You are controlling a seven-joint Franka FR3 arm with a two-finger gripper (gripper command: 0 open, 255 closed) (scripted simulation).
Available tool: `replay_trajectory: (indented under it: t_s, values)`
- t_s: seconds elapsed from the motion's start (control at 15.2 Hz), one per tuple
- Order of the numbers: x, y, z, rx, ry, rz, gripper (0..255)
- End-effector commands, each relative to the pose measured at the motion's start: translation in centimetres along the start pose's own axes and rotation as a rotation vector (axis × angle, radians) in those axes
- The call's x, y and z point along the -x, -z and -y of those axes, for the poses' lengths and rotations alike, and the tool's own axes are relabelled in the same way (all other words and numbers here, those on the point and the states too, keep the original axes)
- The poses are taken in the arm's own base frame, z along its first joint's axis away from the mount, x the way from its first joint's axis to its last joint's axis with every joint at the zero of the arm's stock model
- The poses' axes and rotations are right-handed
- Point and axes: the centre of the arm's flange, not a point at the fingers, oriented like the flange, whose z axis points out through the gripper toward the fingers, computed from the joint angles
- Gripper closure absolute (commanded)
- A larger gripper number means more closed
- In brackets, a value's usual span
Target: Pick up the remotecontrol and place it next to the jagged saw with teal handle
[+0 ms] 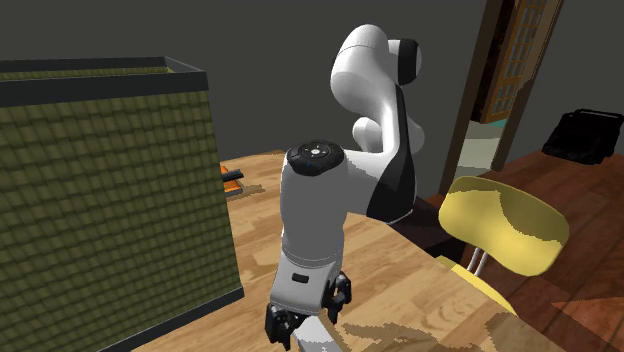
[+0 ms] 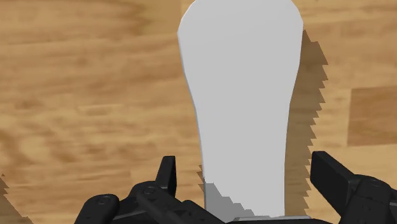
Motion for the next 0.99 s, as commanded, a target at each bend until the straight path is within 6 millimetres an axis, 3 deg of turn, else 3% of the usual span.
replay_trajectory:
  t_s: [0.0,0.07,0.66,0.92]
  values:
    - [0.0,0.0,0.0,0.0,0.0,0.0,0]
    - [0.0,0.0,0.0,0.0,0.0,0.0,255]
    - [0.0,0.0,0.0,0.0,0.0,0.0,255]
    - [0.0,2.1,0.0,0.0,0.0,0.0,255]
